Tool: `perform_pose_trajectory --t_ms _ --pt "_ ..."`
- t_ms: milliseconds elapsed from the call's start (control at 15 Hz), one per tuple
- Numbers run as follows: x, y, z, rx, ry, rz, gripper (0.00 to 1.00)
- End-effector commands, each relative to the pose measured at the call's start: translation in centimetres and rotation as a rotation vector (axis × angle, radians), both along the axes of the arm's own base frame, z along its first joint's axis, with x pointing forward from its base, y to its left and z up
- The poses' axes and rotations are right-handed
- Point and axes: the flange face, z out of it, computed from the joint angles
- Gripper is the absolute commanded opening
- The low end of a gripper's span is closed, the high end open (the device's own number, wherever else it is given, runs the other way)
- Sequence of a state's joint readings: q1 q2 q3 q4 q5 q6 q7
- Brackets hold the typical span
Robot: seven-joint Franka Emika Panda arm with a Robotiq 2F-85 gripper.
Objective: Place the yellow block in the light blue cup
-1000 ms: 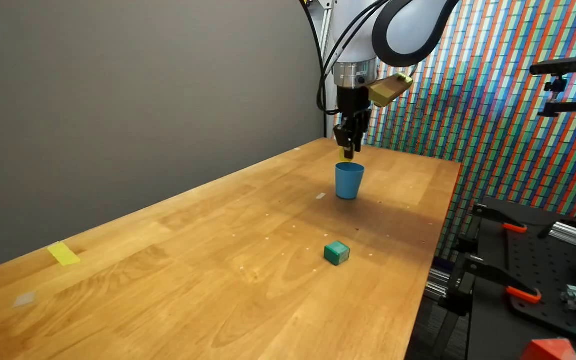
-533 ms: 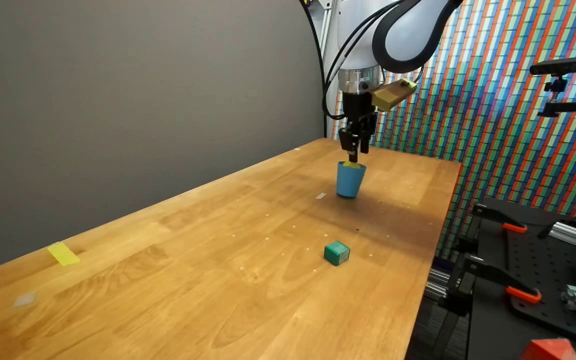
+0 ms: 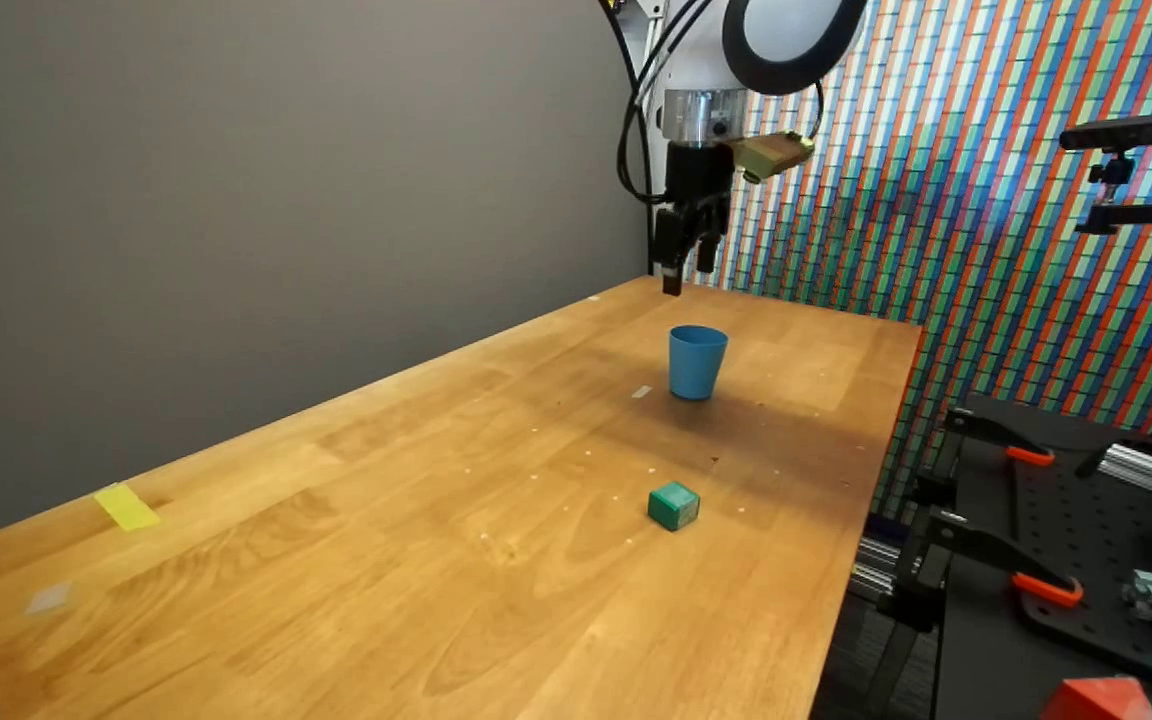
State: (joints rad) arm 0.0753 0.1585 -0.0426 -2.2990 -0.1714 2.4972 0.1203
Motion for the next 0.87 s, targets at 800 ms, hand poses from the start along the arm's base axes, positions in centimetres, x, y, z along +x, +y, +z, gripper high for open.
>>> perform_pose_trajectory --t_ms 800 --pt "1.8 -0.9 13.2 0.286 -0.009 0.187 1.00"
